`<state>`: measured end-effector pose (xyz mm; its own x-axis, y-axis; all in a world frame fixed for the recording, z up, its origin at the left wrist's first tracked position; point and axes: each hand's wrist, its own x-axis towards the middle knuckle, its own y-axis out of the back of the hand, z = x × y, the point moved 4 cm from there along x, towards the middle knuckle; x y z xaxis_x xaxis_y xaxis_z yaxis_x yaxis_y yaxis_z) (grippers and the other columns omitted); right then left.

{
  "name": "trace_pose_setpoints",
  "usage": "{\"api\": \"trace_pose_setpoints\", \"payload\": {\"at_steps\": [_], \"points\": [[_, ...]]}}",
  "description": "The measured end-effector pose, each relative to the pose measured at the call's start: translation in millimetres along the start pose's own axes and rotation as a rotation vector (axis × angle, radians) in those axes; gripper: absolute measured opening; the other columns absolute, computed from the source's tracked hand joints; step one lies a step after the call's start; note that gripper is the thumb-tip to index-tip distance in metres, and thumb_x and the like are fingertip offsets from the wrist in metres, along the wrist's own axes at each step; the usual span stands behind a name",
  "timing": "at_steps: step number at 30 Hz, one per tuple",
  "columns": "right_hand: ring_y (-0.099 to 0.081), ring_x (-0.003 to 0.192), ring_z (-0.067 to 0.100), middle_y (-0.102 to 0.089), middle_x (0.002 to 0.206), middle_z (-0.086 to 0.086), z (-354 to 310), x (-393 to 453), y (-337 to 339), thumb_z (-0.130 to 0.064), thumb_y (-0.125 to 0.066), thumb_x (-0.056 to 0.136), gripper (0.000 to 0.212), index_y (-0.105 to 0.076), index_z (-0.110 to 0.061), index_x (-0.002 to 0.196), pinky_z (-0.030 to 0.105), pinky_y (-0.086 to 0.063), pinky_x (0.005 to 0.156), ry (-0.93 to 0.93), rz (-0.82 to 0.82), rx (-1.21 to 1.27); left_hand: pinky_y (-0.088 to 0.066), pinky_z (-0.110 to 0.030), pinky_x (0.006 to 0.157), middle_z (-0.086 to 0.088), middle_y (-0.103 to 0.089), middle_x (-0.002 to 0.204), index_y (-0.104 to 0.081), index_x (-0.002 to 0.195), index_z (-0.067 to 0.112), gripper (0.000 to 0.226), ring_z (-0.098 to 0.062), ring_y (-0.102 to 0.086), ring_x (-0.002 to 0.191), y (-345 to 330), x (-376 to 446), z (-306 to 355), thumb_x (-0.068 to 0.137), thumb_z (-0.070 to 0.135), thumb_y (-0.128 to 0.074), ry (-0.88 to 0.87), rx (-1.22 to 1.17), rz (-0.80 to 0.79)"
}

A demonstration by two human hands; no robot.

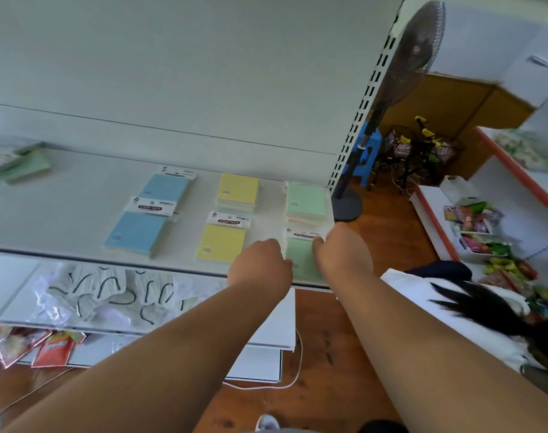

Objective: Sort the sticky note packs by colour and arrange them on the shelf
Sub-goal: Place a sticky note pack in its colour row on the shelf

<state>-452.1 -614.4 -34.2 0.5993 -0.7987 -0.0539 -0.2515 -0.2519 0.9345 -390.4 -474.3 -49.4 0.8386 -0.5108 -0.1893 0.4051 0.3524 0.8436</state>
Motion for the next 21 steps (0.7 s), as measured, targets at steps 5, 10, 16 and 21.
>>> {"api": "trace_pose_setpoints", "payload": {"at_steps": [5, 10, 16, 21], "points": [[-0.056, 0.076, 0.026, -0.060, 0.089, 0.004, -63, -30, -5, -0.035, -0.049, 0.092, 0.020, -0.052, -0.016, 0.095, 0.030, -0.038, 0.059, 0.173, 0.084, 0.029, -0.049, -0.032, 0.085, 0.005, -0.064, 0.115, -0.057, 0.121, 0.027, 0.033, -0.021, -0.061, 0.104, 43, -6, -46, 0.090, 0.035, -0.051, -0.024, -0.044, 0.095], [-0.052, 0.074, 0.025, -0.062, 0.086, 0.001, -182, -65, -45, -0.034, -0.053, 0.089, 0.015, -0.051, -0.020, 0.085, 0.030, -0.037, 0.061, 0.306, 0.037, 0.157, -0.047, -0.029, 0.083, 0.007, -0.066, 0.106, -0.059, 0.116, 0.027, 0.028, -0.019, -0.061, 0.101, 115, -9, -154, 0.090, 0.034, -0.052, 0.027, -0.076, 0.166], [-0.057, 0.076, 0.023, -0.063, 0.081, -0.002, -343, -123, -112, -0.034, -0.055, 0.087, 0.014, -0.052, -0.021, 0.082, 0.030, -0.042, 0.062, 0.459, -0.040, 0.248, -0.047, -0.029, 0.082, 0.007, -0.067, 0.110, -0.061, 0.113, 0.031, 0.028, -0.018, -0.061, 0.103, 208, -12, -316, 0.087, 0.033, -0.051, 0.223, -0.098, 0.277], [-0.057, 0.072, 0.020, -0.062, 0.078, -0.004, -436, -149, -146, -0.034, -0.056, 0.087, 0.015, -0.053, -0.021, 0.079, 0.032, -0.049, 0.064, 0.566, -0.149, 0.264, -0.047, -0.028, 0.081, 0.008, -0.066, 0.109, -0.061, 0.112, 0.032, 0.028, -0.017, -0.060, 0.101, 258, -13, -404, 0.087, 0.033, -0.049, 0.371, -0.158, 0.333]]}}
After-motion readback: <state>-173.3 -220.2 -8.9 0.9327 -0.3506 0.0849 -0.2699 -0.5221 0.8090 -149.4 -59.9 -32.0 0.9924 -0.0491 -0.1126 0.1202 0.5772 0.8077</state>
